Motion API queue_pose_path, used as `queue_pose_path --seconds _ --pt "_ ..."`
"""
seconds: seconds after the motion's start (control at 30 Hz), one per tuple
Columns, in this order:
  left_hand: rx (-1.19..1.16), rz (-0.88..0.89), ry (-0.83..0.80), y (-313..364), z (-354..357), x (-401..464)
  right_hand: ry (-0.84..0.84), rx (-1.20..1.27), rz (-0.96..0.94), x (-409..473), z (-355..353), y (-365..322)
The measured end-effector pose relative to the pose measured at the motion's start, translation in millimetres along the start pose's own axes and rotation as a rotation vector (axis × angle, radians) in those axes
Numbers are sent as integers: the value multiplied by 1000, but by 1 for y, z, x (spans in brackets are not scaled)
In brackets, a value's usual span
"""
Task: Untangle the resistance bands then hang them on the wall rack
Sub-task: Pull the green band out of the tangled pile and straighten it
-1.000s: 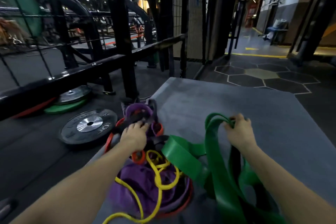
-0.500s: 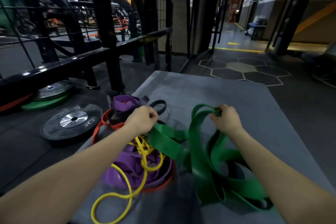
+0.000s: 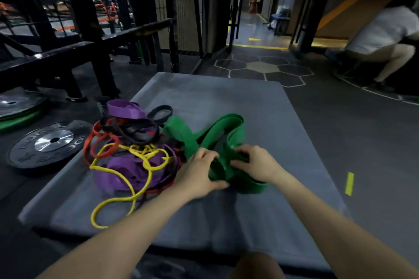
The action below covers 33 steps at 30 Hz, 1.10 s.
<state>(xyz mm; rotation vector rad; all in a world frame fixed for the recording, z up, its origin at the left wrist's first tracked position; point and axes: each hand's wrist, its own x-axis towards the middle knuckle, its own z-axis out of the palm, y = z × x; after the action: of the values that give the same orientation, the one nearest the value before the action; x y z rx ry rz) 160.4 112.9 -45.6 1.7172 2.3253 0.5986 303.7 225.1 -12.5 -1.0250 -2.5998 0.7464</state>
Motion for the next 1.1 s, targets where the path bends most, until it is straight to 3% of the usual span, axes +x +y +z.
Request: queue_pose_path --seconds 0.13,0.23,0.33,0.53,0.7,0.97,1.1 --pt "26 -45 82 0 0 -4 22 -100 -25 -14 7 7" --pt "-107 -51 223 -11 -20 0 127 -27 -12 -13 -5 8" --pt "-81 -58 369 -26 -47 3 276 75 5 -12 -25 10" --pt "62 -133 296 -48 -63 2 513 54 36 -16 -45 26" --pt "152 -81 145 -39 -44 -4 322 -297 80 -23 -29 52" --pt "239 28 56 -5 -25 -10 371 -370 -208 -49 -8 64" --pt "273 155 21 8 -11 -15 86 -442 -317 -61 3 71"
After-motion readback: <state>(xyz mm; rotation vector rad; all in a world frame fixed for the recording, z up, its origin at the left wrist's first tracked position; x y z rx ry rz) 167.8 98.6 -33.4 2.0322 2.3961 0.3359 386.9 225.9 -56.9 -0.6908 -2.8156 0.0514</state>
